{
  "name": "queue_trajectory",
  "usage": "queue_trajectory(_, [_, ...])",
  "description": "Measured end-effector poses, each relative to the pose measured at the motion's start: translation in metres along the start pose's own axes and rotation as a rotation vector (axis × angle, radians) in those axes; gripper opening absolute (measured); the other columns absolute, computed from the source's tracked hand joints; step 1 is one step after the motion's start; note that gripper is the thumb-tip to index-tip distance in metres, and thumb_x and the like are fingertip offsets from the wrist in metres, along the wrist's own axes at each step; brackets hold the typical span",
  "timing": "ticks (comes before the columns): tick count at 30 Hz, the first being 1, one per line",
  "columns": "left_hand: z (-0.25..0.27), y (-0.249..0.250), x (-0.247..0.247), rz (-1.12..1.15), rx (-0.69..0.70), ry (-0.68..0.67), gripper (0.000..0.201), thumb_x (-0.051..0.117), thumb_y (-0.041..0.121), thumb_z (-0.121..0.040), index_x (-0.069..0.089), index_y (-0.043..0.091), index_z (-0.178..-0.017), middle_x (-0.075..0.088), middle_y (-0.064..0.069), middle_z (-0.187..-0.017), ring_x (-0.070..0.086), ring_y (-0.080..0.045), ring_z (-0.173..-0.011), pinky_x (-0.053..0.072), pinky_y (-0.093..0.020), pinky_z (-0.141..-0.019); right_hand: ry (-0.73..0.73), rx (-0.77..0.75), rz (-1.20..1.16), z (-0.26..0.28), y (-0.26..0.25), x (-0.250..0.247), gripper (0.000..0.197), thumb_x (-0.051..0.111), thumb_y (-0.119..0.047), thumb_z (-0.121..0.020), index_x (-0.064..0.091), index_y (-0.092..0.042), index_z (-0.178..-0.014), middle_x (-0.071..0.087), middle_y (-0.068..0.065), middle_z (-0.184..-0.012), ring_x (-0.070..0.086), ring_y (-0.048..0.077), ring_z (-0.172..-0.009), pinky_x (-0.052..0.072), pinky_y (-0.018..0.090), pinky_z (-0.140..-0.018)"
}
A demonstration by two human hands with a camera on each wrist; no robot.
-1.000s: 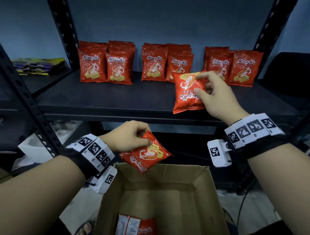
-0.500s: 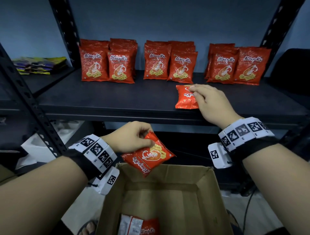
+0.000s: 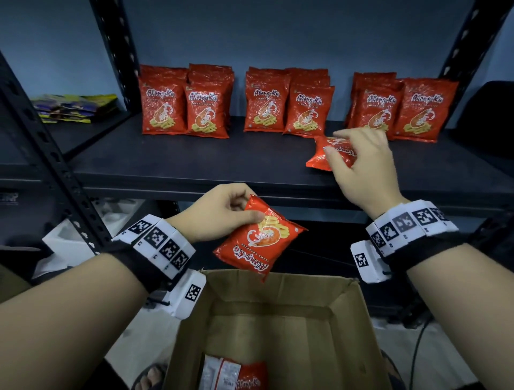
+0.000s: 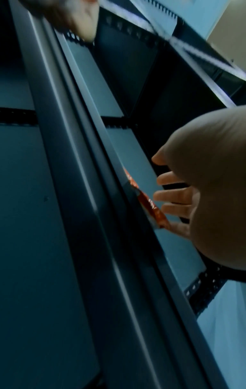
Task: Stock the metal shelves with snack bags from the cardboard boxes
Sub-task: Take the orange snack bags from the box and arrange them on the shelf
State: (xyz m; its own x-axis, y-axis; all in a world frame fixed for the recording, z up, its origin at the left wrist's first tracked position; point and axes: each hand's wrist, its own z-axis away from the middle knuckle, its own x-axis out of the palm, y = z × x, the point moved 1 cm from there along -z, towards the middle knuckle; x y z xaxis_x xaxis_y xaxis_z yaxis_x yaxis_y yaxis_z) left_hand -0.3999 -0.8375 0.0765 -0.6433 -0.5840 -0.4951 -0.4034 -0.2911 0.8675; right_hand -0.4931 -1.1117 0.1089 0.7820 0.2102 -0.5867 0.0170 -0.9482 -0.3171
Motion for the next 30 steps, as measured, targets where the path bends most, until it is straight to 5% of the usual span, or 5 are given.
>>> queue_trajectory(6, [0.000, 0.005, -0.002, 0.147, -0.026, 0.070, 0.049, 0.083, 0.036, -0.076, 0.053, 0.011, -0.106, 0.073, -0.021, -0.091, 0.073, -0.043, -0.089, 0.060, -0.056, -0.082, -0.328, -0.028, -0.253, 0.016, -0.061, 0.003, 0.021, 0.071, -0.041, -0.093, 0.071, -0.023, -0.083, 0.066, -0.009, -0.068, 0.062, 0.007, -0.067, 0.046, 0.022, -0.061])
queue_trajectory(12, [0.000, 0.006, -0.006, 0.240, -0.036, 0.130, 0.033, 0.079, 0.026, -0.085, 0.053, 0.013, -0.101, 0.070, 0.001, -0.068, 0.068, -0.011, -0.062, 0.053, -0.026, -0.059, -0.616, 0.052, -0.362, 0.033, -0.073, 0.022, 0.015, 0.067, -0.038, -0.097, 0.074, -0.028, -0.089, 0.073, -0.009, -0.081, 0.068, 0.009, -0.075, 0.057, 0.036, -0.071])
queue_trajectory(18, [0.003, 0.009, -0.015, 0.216, -0.015, 0.118, 0.046, 0.074, 0.050, -0.078, 0.063, 0.010, -0.098, 0.073, -0.009, -0.084, 0.070, -0.017, -0.076, 0.055, -0.034, -0.072, -0.358, 0.143, -0.387, 0.032, -0.071, 0.027, 0.022, 0.063, -0.025, -0.100, 0.067, -0.018, -0.080, 0.068, -0.003, -0.075, 0.063, 0.013, -0.072, 0.051, 0.039, -0.071])
queue_trajectory(23, [0.001, 0.005, -0.029, 0.289, -0.030, 0.152, 0.028, 0.070, 0.034, -0.094, 0.062, 0.007, -0.097, 0.075, -0.006, -0.084, 0.074, -0.019, -0.078, 0.059, -0.039, -0.083, -0.096, 0.235, -0.424, 0.025, -0.061, 0.018, 0.026, 0.056, -0.024, -0.104, 0.061, -0.009, -0.083, 0.064, 0.004, -0.077, 0.057, 0.014, -0.072, 0.044, 0.027, -0.066])
queue_trajectory(30, [-0.002, 0.005, -0.029, 0.414, -0.018, 0.260, 0.022, 0.055, 0.025, -0.105, 0.059, 0.013, -0.087, 0.072, -0.005, -0.079, 0.070, -0.015, -0.068, 0.058, -0.037, -0.080, -0.063, 0.287, -0.474, 0.030, -0.063, 0.019, 0.028, 0.053, -0.020, -0.106, 0.055, -0.006, -0.081, 0.052, -0.004, -0.069, 0.048, 0.001, -0.062, 0.039, 0.014, -0.059])
